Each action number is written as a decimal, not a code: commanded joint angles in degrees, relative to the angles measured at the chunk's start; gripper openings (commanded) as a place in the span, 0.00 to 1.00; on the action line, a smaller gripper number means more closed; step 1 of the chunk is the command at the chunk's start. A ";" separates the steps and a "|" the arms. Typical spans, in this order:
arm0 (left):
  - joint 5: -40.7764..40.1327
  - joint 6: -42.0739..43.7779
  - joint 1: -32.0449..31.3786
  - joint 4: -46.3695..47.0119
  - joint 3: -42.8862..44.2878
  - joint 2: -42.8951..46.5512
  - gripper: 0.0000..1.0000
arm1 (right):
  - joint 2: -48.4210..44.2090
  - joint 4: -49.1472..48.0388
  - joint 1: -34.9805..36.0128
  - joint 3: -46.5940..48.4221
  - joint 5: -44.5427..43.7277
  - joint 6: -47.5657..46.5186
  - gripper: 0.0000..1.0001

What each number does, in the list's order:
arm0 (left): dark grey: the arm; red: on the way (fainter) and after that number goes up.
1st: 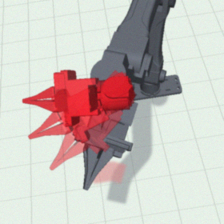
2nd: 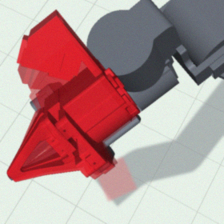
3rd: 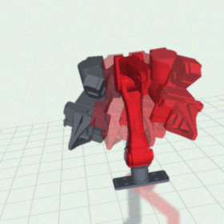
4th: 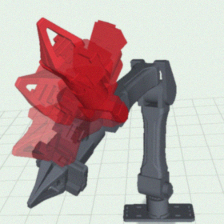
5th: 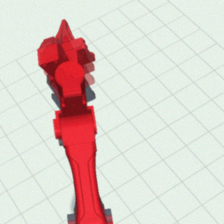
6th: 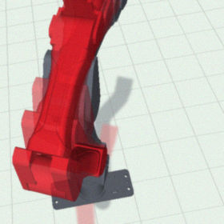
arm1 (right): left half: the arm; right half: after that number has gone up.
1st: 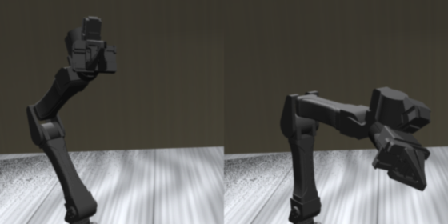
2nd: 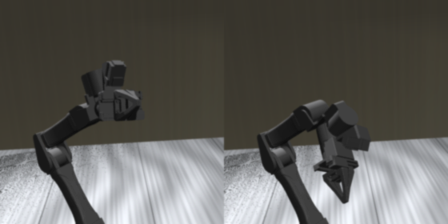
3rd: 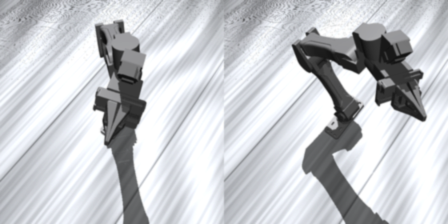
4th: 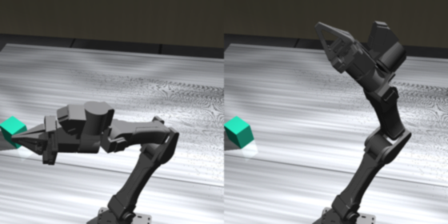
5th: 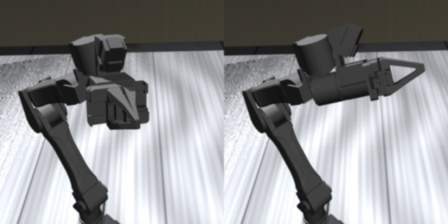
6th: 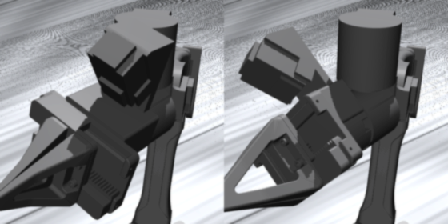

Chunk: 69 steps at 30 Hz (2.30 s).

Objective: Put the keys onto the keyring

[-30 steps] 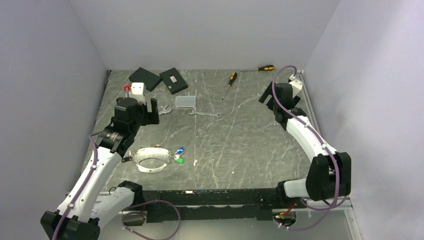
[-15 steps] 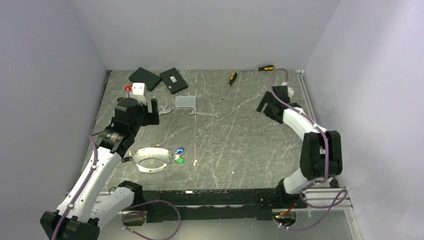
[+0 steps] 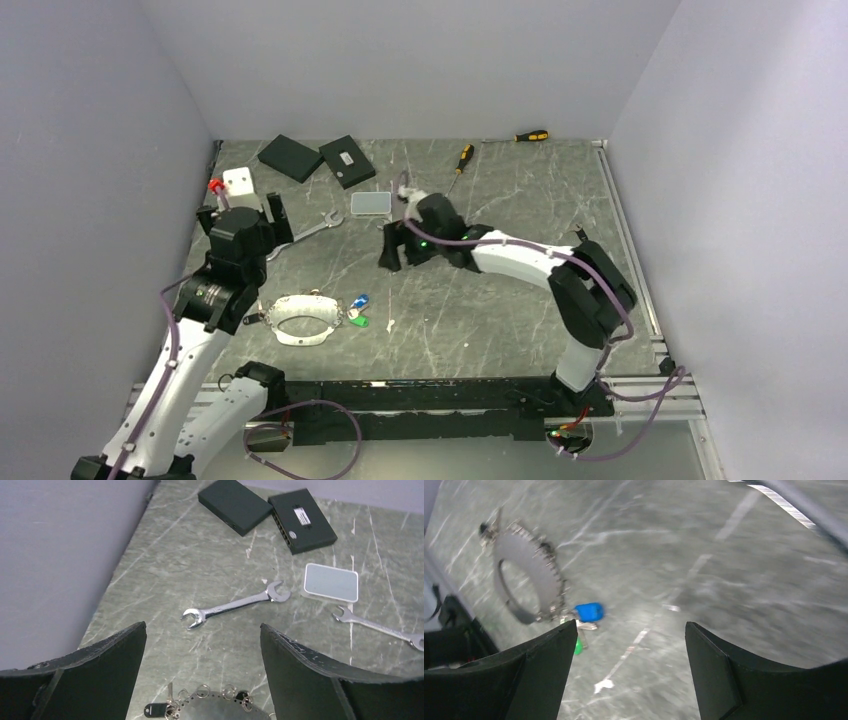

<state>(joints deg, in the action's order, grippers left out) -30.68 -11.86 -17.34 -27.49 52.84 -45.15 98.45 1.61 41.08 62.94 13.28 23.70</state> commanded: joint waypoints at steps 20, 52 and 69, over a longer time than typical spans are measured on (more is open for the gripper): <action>-4.30 2.62 -0.05 2.24 -0.24 7.26 0.87 | 18.69 9.48 16.41 23.24 32.63 -31.60 0.56; -2.37 3.51 -0.06 2.35 -0.46 6.83 0.85 | 28.19 10.09 18.16 27.38 30.09 -34.25 0.47; -2.13 3.64 -0.06 2.33 -0.53 6.87 0.85 | 21.15 3.55 17.41 23.09 30.14 -30.55 0.53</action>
<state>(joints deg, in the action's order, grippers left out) -33.23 -8.64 -17.34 -27.24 52.58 -38.46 125.54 11.99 59.27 87.29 42.44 -8.69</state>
